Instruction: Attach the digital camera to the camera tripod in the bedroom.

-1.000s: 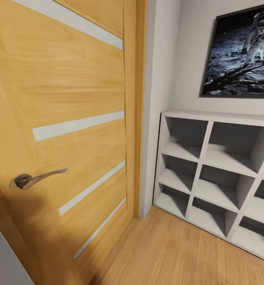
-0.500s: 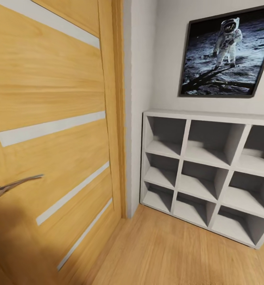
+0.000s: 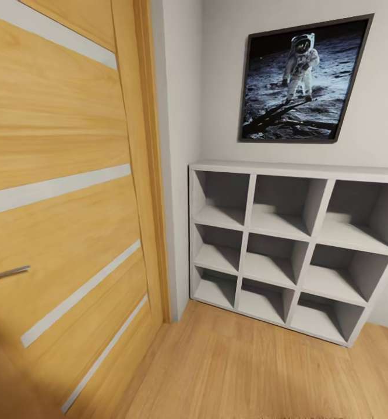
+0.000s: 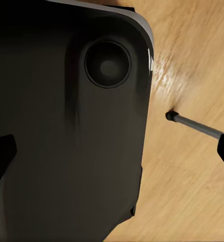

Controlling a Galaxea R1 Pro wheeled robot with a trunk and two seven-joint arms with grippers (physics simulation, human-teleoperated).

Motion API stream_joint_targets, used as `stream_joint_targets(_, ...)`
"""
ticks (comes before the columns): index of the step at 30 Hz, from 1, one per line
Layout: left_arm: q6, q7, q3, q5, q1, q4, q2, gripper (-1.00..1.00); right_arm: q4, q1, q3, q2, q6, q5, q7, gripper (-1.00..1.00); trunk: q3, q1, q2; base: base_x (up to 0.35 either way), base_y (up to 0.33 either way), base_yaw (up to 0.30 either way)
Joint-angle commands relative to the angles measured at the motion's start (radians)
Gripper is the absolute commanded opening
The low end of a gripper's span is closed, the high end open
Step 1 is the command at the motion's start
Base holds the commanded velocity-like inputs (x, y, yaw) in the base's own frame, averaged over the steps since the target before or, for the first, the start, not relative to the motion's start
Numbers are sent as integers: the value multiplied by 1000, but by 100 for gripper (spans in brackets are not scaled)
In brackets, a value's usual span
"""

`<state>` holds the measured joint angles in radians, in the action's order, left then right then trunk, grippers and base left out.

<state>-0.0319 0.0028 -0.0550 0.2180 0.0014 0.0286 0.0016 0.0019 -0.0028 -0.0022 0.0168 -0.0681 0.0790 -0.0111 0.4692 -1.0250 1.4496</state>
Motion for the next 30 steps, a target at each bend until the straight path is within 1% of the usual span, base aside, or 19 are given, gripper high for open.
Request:
stream_joint_targets(1,-2,0,-5,1,0,1,0,100,0,0,-1,0,-2,8,-1,100,1,0,0,0,0,-221)
stream_joint_targets(30,-2,0,-5,1,0,1,0,100,1,0,-1,0,-2,8,-1,100,1,0,0,0,0,-218)
